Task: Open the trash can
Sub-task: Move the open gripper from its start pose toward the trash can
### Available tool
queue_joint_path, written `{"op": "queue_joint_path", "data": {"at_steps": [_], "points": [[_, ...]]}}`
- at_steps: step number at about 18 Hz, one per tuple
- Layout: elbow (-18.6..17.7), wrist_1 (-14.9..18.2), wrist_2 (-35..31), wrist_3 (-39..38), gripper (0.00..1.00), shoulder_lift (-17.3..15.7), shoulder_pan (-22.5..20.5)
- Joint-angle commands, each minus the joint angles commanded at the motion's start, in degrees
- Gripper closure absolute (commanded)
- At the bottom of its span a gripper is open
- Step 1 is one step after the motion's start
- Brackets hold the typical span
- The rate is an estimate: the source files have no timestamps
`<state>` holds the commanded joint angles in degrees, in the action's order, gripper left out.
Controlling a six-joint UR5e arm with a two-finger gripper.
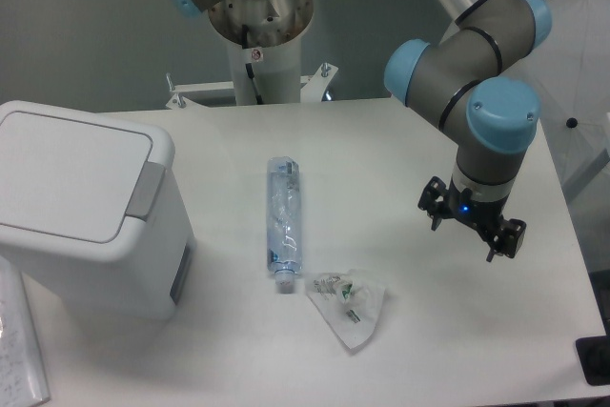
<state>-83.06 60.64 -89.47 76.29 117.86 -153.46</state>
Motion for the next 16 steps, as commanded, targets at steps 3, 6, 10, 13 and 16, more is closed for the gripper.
{"op": "queue_joint_path", "data": {"at_steps": [3, 6, 10, 13, 16], "points": [[-0.1, 0.4, 0.2, -0.1, 0.0, -0.2, 0.1], [-0.2, 0.7, 1.1, -0.1, 0.0, -0.9, 0.1], [-2.5, 0.2, 4.9, -0.2, 0.0, -1.7, 0.1], [-5.4, -0.1, 8.8, -6.2, 0.0, -4.3, -0.3], [-5.3, -1.0, 11.4, -13.1, 0.0, -4.9, 0.1]]}}
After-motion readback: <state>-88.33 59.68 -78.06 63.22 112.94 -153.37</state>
